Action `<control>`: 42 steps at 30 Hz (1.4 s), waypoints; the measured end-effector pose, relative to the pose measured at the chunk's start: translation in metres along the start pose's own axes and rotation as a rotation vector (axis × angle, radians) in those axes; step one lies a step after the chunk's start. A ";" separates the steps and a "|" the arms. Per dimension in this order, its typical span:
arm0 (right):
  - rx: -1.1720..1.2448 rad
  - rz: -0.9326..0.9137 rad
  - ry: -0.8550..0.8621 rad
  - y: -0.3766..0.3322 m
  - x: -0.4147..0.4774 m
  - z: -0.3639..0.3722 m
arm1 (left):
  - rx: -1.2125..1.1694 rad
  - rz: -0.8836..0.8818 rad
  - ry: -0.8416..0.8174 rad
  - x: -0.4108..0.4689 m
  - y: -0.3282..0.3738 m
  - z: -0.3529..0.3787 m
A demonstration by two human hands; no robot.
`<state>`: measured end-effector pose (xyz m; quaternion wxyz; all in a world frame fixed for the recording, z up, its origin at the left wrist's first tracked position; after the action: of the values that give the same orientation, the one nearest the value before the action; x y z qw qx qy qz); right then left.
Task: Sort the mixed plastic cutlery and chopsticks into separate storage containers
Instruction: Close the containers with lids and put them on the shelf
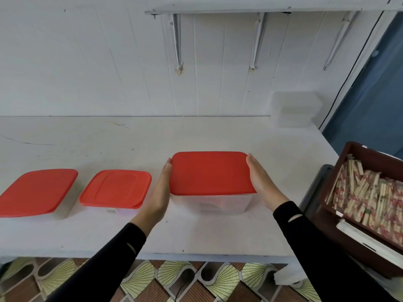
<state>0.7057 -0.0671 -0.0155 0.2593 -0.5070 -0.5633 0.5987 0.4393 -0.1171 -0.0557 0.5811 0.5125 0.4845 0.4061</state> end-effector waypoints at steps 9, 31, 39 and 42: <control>-0.058 -0.046 0.039 0.001 -0.001 0.006 | -0.008 0.007 0.066 -0.010 0.011 0.008; -0.896 -0.021 0.035 -0.019 -0.003 0.006 | 1.097 -0.125 0.138 -0.004 0.057 0.011; -0.925 0.023 0.030 -0.015 0.000 0.007 | 1.000 -0.091 0.137 -0.002 0.043 0.013; -0.874 0.017 0.017 -0.011 -0.001 0.007 | 0.965 -0.058 0.158 -0.003 0.041 0.014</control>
<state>0.6966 -0.0685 -0.0059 0.0203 -0.5786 -0.7574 0.3019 0.4535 -0.1167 -0.0144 0.2498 0.6771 0.6743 0.1564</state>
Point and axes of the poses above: each hand's wrist, its own x-axis towards the middle knuckle, its own z-axis out of the palm, y = z × x, the point moved 5 cm from there along x, towards the middle knuckle, and after that the axes turned 15 degrees about -y, right-handed, at the moved point
